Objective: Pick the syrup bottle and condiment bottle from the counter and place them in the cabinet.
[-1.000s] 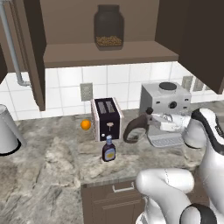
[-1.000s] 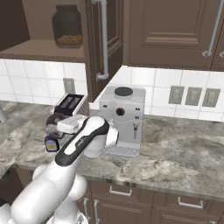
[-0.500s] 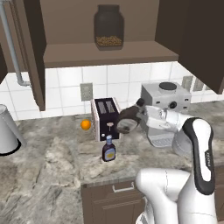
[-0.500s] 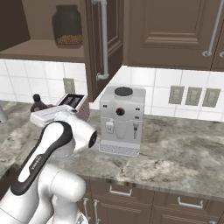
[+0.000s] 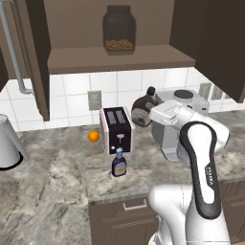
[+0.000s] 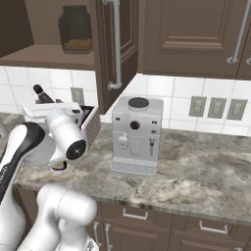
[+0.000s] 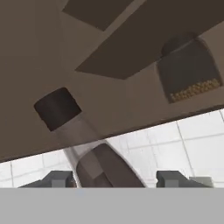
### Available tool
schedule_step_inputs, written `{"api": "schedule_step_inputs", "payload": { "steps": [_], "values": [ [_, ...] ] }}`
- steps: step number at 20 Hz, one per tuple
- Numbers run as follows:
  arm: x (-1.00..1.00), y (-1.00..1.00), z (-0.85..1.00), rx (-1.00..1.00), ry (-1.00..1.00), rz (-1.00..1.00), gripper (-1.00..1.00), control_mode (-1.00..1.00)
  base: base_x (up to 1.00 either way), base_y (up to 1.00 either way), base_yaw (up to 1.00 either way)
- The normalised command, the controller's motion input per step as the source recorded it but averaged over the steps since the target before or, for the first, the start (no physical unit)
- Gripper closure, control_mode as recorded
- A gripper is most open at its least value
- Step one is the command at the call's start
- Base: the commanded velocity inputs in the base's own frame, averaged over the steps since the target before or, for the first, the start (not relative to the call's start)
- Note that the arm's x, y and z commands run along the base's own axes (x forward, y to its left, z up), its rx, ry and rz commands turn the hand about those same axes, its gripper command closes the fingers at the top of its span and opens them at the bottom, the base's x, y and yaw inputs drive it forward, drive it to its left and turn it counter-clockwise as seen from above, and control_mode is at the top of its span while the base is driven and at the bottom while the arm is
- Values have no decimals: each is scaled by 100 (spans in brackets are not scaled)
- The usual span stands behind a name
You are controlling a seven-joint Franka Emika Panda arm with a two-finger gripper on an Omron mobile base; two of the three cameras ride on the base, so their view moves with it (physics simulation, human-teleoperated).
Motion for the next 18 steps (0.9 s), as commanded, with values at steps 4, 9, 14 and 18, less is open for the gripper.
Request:
{"api": "schedule_step_inputs", "payload": {
  "steps": [4,9,14,18],
  "values": [
    [0,1,65,0,1,-47,100,-100,0,0,0],
    [0,0,71,0,3,-45,100,-100,0,0,0],
    [7,-4,73,-1,12,-41,100,-100,0,0,0],
    [4,-7,22,-1,7,-10,100,-100,0,0,0]
  ]
}}
